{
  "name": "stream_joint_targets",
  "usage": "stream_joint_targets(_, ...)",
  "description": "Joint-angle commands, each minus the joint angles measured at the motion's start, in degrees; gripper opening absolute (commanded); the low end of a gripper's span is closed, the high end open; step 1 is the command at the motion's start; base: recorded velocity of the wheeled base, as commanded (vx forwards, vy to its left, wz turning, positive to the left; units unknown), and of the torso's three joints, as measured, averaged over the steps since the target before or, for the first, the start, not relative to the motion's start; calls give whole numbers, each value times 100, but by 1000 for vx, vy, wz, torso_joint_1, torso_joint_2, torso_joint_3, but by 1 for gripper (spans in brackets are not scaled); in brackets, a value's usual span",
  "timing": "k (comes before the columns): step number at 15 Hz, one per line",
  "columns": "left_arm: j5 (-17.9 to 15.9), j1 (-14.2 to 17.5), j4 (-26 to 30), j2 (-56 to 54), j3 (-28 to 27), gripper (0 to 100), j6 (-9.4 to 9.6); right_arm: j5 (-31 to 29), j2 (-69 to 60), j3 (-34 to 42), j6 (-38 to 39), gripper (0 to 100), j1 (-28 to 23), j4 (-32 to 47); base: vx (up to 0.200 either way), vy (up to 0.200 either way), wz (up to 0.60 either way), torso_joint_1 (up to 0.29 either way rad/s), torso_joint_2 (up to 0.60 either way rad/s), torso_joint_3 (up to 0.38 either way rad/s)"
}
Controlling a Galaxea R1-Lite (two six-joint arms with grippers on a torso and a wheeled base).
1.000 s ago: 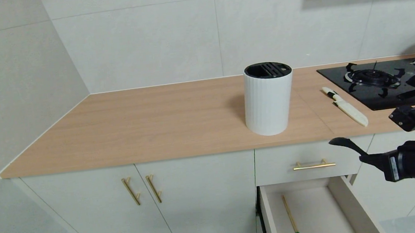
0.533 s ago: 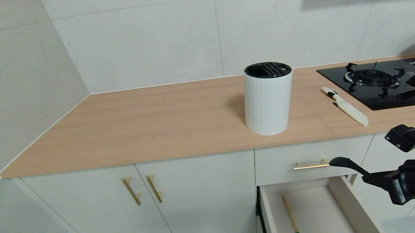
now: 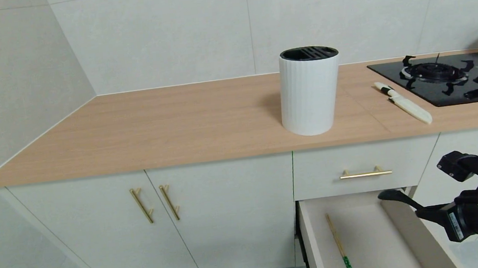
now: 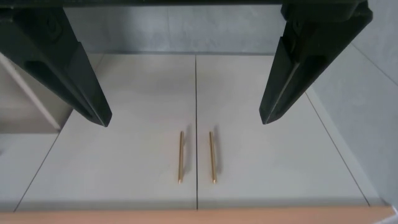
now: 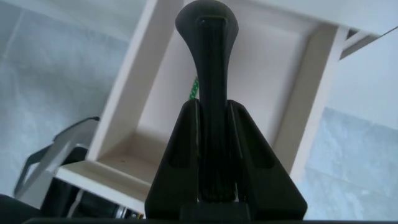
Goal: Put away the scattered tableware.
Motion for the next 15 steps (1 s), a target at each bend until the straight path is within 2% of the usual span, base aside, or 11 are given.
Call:
stream_joint_targets(1, 4, 5, -1, 0, 0, 100, -2, 1, 45, -2, -3, 0, 11, -4, 0, 0, 0, -207, 500, 290)
stream_joint_targets(10, 4, 5, -1, 0, 0, 100, -2, -17, 239, 24, -3, 0, 134, -12, 0, 0, 0, -171, 477, 300)
stream_joint_targets(15, 4, 5, -1, 0, 0, 100, -2, -8, 274, 15, -3, 0, 143, -12, 0, 0, 0, -117, 449, 324)
